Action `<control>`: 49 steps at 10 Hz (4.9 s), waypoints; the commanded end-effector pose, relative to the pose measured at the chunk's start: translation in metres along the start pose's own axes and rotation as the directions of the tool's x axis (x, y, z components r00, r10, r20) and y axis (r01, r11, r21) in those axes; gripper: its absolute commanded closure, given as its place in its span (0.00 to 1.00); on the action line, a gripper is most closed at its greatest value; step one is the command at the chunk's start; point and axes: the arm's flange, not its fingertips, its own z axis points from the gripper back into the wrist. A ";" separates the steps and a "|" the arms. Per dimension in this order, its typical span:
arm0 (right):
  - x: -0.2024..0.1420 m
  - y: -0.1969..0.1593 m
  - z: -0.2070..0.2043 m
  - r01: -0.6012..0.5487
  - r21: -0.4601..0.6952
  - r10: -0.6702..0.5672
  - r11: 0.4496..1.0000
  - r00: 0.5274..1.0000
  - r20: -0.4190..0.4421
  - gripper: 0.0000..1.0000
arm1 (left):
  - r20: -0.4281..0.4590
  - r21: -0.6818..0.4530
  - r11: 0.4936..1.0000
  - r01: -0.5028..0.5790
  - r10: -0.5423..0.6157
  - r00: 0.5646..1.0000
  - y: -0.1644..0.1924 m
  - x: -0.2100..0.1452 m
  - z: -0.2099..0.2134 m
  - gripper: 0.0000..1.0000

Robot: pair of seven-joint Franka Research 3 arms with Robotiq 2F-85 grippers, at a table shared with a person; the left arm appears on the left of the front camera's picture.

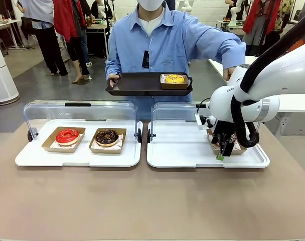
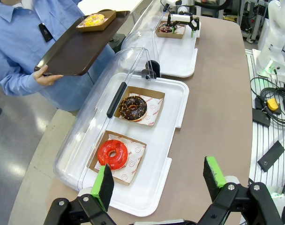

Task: Provide the desired donut to the person.
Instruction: Pick up and lift the Paper togo box containing the Donut pointed at by the person.

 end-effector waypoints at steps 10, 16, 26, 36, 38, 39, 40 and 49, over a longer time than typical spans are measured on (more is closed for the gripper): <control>0.000 0.004 -0.011 -0.009 0.085 0.015 0.996 0.998 -0.063 0.00 | 0.016 -0.002 1.000 -0.004 0.004 1.000 0.000 0.000 0.000 0.00; -0.001 0.002 -0.014 -0.007 0.077 0.011 0.997 0.998 -0.060 0.70 | 0.016 -0.002 1.000 -0.004 0.004 1.000 0.000 0.000 0.000 0.00; 0.001 0.009 -0.006 -0.017 0.063 0.022 0.998 0.997 -0.078 1.00 | 0.016 -0.002 1.000 -0.004 0.004 1.000 0.000 0.000 0.000 0.00; 0.041 0.145 0.174 0.022 0.014 -0.019 1.000 0.984 -0.176 1.00 | 0.016 -0.002 1.000 -0.004 0.004 1.000 0.000 0.000 0.000 0.00; 0.053 0.173 0.209 0.017 -0.047 -0.025 0.999 0.985 -0.171 1.00 | 0.016 -0.002 1.000 -0.004 0.004 1.000 0.000 0.000 0.000 0.00; 0.056 0.180 0.223 0.022 -0.092 -0.037 0.996 0.985 -0.169 1.00 | 0.016 -0.002 1.000 -0.004 0.004 1.000 0.000 0.000 0.000 0.00; 0.060 0.184 0.236 0.028 -0.120 -0.047 0.992 0.985 -0.165 1.00 | 0.016 -0.002 1.000 -0.004 0.004 1.000 0.000 0.000 0.000 0.00; 0.064 0.183 0.259 0.017 -0.148 -0.036 0.989 0.992 -0.124 1.00 | 0.016 -0.002 1.000 -0.004 0.004 1.000 0.000 0.000 0.000 0.00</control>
